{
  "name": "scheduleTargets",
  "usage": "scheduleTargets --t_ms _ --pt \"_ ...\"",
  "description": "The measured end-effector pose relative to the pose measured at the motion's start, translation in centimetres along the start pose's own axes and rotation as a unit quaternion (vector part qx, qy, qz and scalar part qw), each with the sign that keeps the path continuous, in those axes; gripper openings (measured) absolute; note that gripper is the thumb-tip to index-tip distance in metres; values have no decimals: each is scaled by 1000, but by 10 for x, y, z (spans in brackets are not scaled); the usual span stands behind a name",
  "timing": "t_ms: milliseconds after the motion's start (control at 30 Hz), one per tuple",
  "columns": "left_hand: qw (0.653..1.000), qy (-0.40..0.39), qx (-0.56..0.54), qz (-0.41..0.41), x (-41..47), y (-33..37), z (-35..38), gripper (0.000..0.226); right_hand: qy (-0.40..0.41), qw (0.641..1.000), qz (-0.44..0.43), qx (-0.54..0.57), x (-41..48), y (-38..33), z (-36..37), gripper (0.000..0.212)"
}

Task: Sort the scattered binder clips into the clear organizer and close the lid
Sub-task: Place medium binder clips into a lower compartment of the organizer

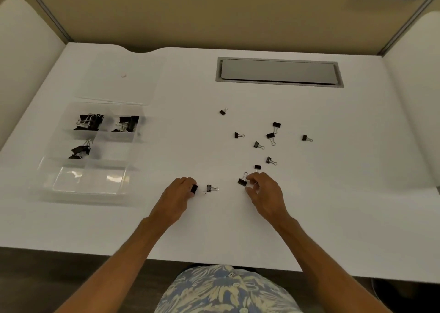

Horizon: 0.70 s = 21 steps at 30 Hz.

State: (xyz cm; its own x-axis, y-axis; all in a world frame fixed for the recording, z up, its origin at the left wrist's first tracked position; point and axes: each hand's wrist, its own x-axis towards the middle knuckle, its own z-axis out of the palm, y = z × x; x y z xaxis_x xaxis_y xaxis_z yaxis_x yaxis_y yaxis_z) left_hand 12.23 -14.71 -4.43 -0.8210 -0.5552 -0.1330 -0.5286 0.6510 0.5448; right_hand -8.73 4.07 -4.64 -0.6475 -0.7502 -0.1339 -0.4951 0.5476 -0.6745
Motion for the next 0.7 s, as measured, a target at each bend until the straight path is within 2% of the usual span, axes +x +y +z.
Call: scheduleTargets --t_ms 100,233,333,433,500,600,700 --pt "988 23 -121 -90 -8 9 -7 17 -26 997 -24 -62 5 -3 1 36" --pt "928 76 -286 -227 -10 31 -13 25 -65 983 -71 -154 12 -7 2 40" --pt "869 76 -411 -264 -9 47 -13 32 -60 983 -83 -155 15 -7 4 27" --pt "829 72 -490 -262 -8 61 -12 30 -55 983 -83 -153 15 -2 5 18" --pt "807 66 -529 -253 -7 69 -11 30 -49 991 -63 -108 15 -1 3 18" --pt "782 59 -570 -245 -4 75 -11 25 -7 999 -5 46 14 -2 -7 20" --pt "757 59 -598 -257 -1 77 -11 19 4 960 59 272 11 -4 -18 18"
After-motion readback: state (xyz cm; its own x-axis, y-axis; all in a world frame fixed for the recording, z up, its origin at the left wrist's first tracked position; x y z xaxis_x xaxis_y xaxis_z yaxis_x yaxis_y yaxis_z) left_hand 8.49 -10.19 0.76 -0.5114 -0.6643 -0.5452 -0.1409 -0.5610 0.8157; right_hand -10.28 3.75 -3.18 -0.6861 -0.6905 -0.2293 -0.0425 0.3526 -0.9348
